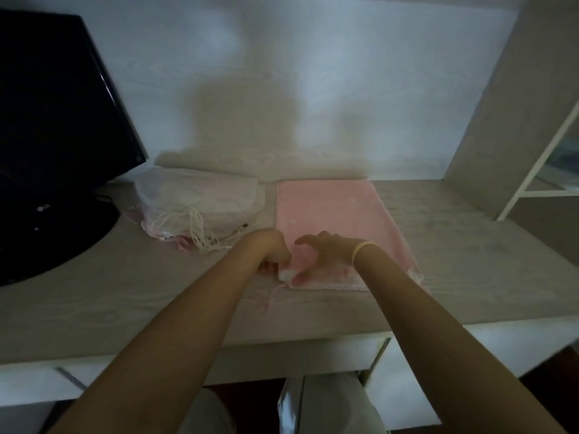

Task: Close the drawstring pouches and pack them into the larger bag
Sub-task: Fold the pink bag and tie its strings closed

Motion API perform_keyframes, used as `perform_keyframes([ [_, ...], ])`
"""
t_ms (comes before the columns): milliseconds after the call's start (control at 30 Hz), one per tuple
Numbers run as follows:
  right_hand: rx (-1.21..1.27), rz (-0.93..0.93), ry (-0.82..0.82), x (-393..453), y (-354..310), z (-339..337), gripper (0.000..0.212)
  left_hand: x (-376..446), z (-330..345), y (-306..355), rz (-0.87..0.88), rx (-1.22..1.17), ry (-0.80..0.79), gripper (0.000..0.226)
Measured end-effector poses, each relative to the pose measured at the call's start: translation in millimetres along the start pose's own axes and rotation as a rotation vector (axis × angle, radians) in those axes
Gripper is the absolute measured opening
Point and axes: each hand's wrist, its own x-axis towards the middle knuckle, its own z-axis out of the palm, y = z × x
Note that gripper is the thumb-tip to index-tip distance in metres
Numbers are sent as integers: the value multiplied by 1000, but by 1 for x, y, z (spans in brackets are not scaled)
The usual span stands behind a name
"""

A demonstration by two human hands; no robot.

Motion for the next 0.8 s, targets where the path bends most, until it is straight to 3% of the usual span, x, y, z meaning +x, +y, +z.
perform_keyframes([
  [67, -24, -57, -16, -3, -3, 11, 116, 3, 9, -7, 22, -197, 176, 22],
  [133, -10, -80, 40, -2, -7, 22, 90, 2, 16, -11, 56, -489, 300, 18],
  [200, 51, -79, 140, 0, -11, 27, 52, -4, 22, -13, 114, -768, 202, 21],
  [300, 207, -46, 227, -5, -11, 26, 35, -24, 27, -16, 134, -991, 15, 33],
  [433, 228, -54, 345, -13, -8, 35, 32, -34, 30, -21, 268, -980, -19, 35],
  [633, 137, 132, 581, -42, 28, 30, 52, -22, 29, -26, 284, -1734, -102, 35],
  [700, 114, 237, 689, -53, 47, 29, 58, -15, 30, -27, 281, -1826, -49, 34],
  [800, 167, 411, 714, -64, 73, 29, 68, -8, 34, -21, 256, -1917, 61, 32],
])
